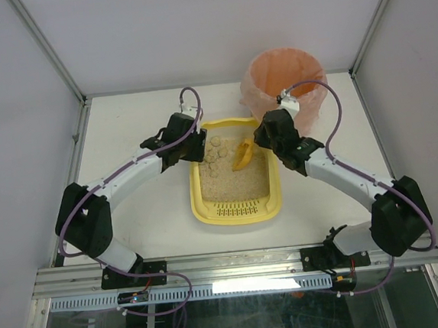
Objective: Clean the litter box
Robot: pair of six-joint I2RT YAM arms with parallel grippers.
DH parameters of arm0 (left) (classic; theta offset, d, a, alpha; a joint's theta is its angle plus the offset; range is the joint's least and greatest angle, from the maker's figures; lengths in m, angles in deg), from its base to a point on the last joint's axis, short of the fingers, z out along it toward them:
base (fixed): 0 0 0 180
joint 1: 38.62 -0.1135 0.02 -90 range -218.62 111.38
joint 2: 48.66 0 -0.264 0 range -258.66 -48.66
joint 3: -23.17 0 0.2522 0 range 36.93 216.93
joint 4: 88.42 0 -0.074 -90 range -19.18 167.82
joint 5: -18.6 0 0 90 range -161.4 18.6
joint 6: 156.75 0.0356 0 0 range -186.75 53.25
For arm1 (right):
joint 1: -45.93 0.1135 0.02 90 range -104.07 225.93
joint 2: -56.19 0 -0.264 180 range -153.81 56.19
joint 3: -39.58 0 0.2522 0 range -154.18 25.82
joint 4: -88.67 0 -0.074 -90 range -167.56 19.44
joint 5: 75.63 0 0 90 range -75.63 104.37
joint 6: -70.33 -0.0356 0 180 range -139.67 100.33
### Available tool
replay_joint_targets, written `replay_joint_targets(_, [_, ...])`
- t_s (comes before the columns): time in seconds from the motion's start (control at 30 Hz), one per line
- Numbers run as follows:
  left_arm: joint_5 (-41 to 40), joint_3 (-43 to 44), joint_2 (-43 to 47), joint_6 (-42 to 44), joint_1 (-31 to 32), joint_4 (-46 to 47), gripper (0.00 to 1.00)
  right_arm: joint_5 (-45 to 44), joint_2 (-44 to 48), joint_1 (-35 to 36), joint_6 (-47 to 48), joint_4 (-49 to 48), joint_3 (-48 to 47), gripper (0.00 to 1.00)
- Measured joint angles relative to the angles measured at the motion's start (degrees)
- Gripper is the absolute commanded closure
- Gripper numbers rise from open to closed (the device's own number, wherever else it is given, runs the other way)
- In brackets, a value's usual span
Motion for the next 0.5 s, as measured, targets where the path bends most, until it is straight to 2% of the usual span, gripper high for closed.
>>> replay_joint_targets(0.27, [0.66,1.46,-1.68,-0.02,0.7,-0.96,0.58,-0.42,-6.99,0.07,-1.64,-4.42,-2.34,1.0])
replay_joint_targets(0.5, [0.2,2.19,-2.1,-0.09,0.87,-1.88,0.62,4.87,-12.59,-0.09,-4.33,-15.06,-1.84,1.0])
